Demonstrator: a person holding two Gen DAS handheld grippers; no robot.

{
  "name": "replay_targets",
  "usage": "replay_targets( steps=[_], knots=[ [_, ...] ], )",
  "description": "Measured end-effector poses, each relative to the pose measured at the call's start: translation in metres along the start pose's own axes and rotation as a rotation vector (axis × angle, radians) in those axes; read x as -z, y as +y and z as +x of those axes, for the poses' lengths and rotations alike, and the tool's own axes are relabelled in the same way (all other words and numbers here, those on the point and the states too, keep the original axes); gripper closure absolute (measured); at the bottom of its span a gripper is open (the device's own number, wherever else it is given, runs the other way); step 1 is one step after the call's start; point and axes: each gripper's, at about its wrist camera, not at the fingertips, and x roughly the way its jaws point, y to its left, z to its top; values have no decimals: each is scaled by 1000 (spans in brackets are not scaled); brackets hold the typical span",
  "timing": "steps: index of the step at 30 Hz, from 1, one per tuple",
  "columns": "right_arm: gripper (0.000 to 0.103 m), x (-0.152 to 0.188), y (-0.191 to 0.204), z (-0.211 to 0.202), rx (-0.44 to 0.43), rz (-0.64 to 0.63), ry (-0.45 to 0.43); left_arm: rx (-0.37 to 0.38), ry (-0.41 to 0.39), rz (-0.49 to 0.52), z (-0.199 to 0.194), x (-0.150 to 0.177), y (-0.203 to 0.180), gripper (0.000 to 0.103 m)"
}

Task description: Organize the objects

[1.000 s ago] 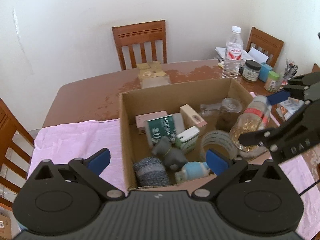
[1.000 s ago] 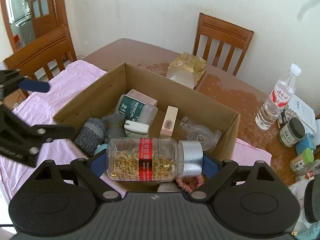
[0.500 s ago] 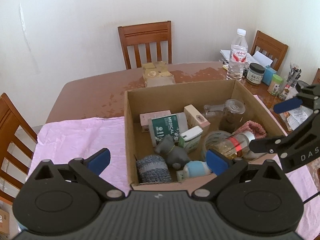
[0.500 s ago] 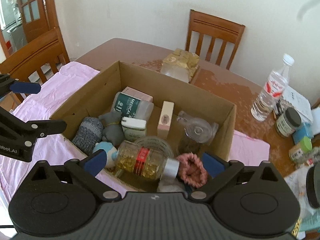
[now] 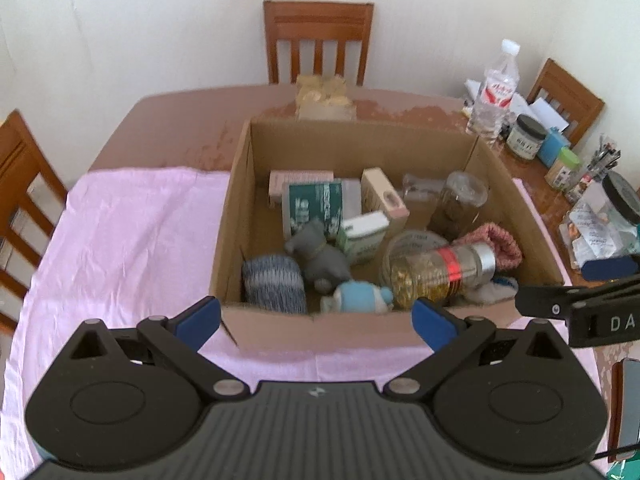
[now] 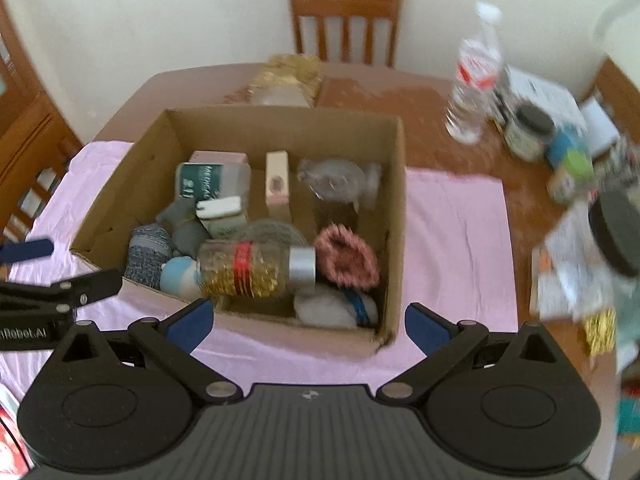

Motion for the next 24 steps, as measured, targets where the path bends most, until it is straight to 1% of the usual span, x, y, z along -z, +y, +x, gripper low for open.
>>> replay_targets(
  steps=[4,8,11,14,18,24],
  knots=[
    [0,12,-5,4,5,86,48,-5,70,-45,3,7,-1,2],
    [0,19,-3,5,-12,129,95,-13,101,-58,2,10,-1,2],
    [0,20,1,0,-6,131,104,-29,101,-46,-3,9,-2,2],
    [0,19,5,-3,2,124,113,-20,91,-27,-9,5,-2,1],
    [0,15,10,-10,-3,121,107,-22,86,0,-16,-1,-3,1],
    [0,11,15,-18,4,120,92,-45,79,18,-20,-7,-3,1]
  ],
)
